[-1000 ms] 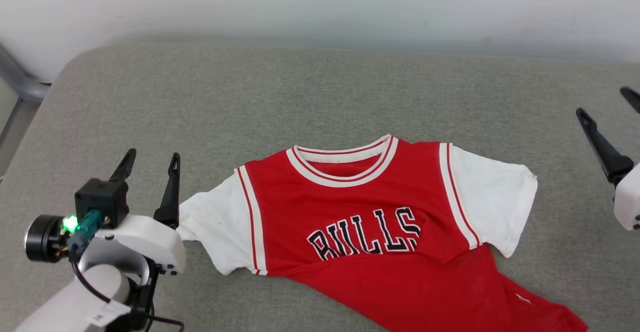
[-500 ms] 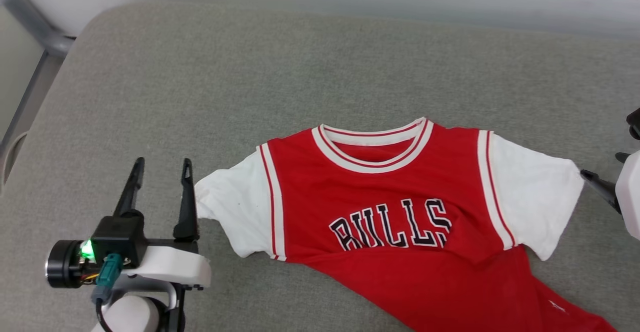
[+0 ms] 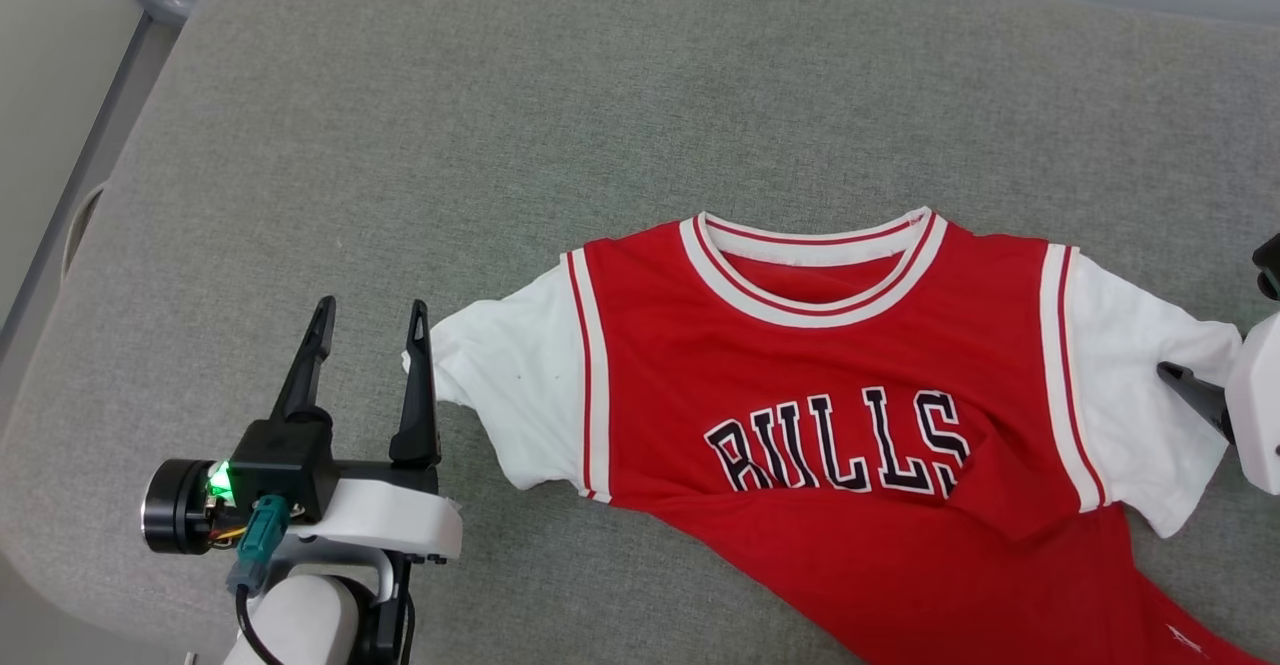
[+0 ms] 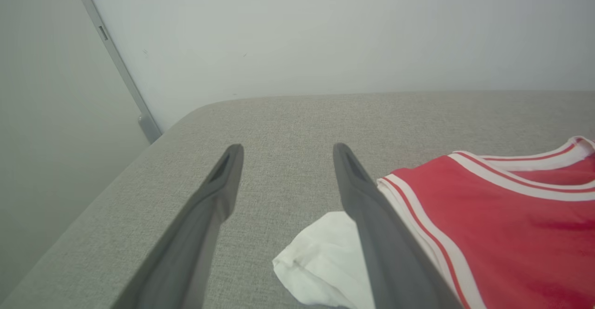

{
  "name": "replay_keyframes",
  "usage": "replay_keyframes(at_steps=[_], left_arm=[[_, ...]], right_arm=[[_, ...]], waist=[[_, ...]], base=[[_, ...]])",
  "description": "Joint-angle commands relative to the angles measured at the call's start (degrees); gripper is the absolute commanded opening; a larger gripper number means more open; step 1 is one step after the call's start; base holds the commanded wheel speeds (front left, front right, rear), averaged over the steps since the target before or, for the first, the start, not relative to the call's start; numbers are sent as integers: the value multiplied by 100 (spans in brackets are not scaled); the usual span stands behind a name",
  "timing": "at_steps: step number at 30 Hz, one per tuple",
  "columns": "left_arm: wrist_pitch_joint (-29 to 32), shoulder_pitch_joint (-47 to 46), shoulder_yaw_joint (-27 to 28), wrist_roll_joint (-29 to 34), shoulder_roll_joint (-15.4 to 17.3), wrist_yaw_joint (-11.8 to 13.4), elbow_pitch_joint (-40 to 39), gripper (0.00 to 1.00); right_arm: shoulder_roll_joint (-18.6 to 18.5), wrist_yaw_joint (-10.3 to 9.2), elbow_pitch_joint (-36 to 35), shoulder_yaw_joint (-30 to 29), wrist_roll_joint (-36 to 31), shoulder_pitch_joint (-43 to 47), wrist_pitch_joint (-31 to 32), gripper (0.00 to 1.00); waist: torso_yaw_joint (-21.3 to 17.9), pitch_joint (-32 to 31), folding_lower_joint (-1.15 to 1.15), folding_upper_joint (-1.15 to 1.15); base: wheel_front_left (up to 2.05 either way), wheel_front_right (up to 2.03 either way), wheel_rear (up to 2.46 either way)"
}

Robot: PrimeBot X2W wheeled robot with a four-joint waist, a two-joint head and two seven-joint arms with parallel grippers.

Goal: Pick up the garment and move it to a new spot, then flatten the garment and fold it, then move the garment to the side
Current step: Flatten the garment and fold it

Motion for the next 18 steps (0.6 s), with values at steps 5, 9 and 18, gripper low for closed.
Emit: replay_keyframes(at_steps=[5,9,18], left_arm=[[-13,104,288,207,-172,-228,109,100],[-14,178,489,340,-232,-422,154,100],[-14,-83,826,494,-72,-962,271,100]], right_arm=[[92,17,143,235,44,151,-421,0],[-86,6,166,27,-148,-192,-1063,0],[-217,6,256,-288,-137,70,-1728,0]], waist=[[-132,-113,0,0],[-295,-307,0,0],[-666,-729,0,0]], base=[[0,0,0],[0,0,0],[0,0,0]])
